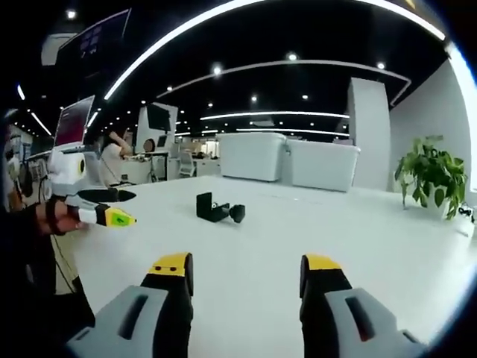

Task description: Clamp the fixed fixture on the desktop, loosen the retaining clip, secure it to the edge of the desk, and tighten the retaining clip.

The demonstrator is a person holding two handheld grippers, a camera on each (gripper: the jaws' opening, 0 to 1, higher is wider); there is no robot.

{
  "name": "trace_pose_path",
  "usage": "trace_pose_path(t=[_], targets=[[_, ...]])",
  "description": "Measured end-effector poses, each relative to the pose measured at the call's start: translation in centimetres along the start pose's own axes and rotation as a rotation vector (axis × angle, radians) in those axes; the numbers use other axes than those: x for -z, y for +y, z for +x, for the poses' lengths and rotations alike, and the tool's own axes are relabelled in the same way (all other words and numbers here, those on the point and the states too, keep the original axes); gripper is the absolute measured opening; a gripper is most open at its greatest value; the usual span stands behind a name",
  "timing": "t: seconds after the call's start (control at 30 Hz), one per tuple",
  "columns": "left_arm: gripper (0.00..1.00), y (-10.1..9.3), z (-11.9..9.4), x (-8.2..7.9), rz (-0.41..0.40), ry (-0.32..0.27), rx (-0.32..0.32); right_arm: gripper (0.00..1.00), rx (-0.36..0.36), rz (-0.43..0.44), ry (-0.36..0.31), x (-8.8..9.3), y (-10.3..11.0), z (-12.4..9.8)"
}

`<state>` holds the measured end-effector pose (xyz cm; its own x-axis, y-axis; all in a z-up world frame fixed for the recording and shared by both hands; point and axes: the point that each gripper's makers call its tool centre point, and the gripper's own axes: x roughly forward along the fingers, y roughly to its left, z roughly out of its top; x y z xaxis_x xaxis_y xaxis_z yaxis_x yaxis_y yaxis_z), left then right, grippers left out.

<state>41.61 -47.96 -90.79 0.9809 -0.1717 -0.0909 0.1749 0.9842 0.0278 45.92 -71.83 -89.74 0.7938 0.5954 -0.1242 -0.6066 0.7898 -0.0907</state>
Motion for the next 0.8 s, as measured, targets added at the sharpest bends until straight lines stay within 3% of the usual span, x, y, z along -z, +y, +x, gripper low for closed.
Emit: trace_pose_path(t=[0.27,0.5,0.67,0.8], targets=[[0.81,1.2,1.3,-0.1,-0.035,-0.007,-0.052,0.51,-0.008,0.027,0.001,0.9,-0.3,2.6],[0.81,0.8,2.4,0.1,-0.042,0.021,-0.034,0.5,-0.011,0.051,0.006,1.2,-0.6,4.3],[0.79,0.8,3.6,0.2,-0.03,0.026,-0.038,0.49,-0.042,0.045,-0.009,0.9,0.5,5.0],[0.74,2.0,4.9,0.5,-0.021,0.043,-0.097,0.49,-0.067,0.018,-0.027,0.5,1.5,5.5]])
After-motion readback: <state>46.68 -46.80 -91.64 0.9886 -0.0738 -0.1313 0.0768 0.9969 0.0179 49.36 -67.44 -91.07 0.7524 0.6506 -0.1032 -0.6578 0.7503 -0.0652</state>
